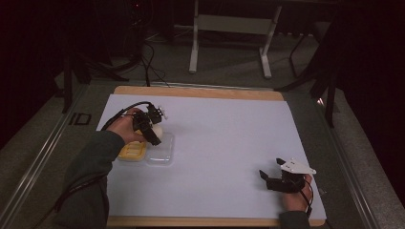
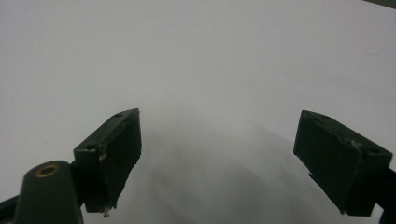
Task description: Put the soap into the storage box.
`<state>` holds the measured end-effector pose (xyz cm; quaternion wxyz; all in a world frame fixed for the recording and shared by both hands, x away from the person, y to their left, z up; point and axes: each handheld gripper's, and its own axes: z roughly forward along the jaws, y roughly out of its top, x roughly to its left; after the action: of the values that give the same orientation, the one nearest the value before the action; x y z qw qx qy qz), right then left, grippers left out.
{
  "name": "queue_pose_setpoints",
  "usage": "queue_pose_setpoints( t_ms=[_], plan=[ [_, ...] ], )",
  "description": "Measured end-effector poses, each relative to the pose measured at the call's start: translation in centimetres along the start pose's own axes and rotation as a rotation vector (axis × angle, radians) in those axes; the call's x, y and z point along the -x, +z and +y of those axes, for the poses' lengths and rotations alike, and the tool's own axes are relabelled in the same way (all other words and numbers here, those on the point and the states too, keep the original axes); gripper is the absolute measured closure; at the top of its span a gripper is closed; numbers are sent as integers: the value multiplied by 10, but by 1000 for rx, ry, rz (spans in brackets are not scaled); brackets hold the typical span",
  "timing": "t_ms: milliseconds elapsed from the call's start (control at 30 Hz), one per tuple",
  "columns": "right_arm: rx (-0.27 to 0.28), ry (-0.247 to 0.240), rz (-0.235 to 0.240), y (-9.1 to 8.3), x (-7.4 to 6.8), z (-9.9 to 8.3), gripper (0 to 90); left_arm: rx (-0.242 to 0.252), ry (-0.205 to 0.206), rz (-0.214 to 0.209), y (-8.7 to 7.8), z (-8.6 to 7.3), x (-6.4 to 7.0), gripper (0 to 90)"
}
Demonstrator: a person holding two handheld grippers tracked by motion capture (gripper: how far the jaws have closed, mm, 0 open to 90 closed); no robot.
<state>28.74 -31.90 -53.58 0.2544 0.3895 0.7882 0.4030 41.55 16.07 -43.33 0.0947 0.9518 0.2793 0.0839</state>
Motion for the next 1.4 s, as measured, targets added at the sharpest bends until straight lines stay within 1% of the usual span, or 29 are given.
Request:
queue_pose_setpoints(
  t_ms=[500,567,733,800,867,1000,1100,1233,1400],
  plan=[
    [1,3,0,0,0,0,151,8,-21,13,-3,-12,-5,228],
    [1,3,0,0,0,0,151,6,-17,16,-4,-13,-6,228],
    [1,3,0,0,0,0,151,10,-30,20,-5,-16,-7,228],
    [0,2,-1,0,0,0,151,5,-25,24,-5,-18,-8,228],
    [2,3,-1,0,0,0,151,5,-32,23,-5,-20,-8,228],
    [1,2,-1,0,0,0,151,13,-38,25,-6,-23,-9,228],
    [2,2,-1,0,0,0,151,14,-32,25,-7,-25,-10,228],
    [5,0,-2,0,0,0,151,26,-43,25,-8,-29,-11,229],
    [8,-3,-5,-1,0,0,151,25,-46,27,-8,-32,-11,228]
  ],
)
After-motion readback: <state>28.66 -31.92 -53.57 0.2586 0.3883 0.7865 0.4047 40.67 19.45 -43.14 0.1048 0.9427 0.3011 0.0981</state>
